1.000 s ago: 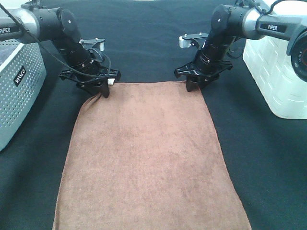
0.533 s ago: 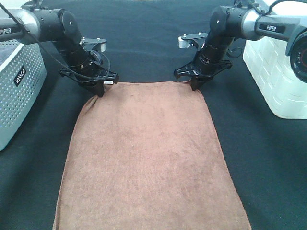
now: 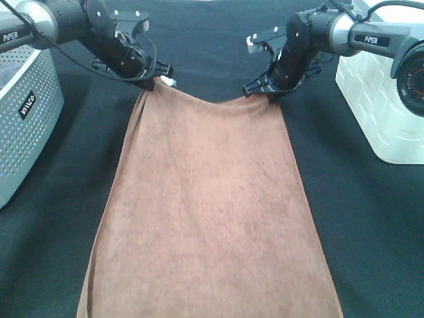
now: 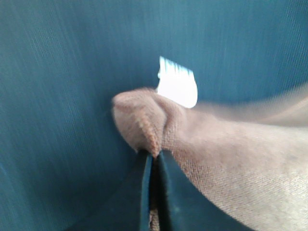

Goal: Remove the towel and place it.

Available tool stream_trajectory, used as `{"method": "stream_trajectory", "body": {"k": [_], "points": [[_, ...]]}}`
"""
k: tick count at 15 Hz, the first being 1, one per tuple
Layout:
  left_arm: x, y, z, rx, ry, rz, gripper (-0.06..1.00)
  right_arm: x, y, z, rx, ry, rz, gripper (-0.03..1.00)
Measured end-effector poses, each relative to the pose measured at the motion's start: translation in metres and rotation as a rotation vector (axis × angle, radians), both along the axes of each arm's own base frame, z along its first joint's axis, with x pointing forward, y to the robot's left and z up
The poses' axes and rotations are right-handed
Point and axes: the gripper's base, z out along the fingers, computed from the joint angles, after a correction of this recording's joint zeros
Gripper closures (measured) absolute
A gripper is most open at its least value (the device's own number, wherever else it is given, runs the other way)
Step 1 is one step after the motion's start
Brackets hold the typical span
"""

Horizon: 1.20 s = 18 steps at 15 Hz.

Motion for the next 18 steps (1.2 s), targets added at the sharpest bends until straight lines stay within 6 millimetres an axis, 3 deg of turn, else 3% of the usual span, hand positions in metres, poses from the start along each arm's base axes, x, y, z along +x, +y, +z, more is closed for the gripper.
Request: {"method": "stream_trajectory", "body": {"k": [6, 10, 16, 18], "points": [[0.016, 0.0, 0.016, -0.028, -0.233, 0.029, 0.94, 0.023, 0.003, 0.038, 0.028, -0.254, -0.008, 0.96], [0.022, 0.0, 0.024, -0.033, -0.338, 0.04, 0.94, 0.027, 0.005, 0.044, 0.048, -0.323, 0.003, 0.96], [0.022, 0.001, 0.025, -0.031, -0.352, 0.04, 0.94, 0.028, 0.005, 0.045, 0.055, -0.341, 0.005, 0.96], [0.023, 0.001, 0.025, -0.034, -0.369, 0.043, 0.94, 0.03, 0.006, 0.038, 0.057, -0.343, 0.008, 0.96]]}}
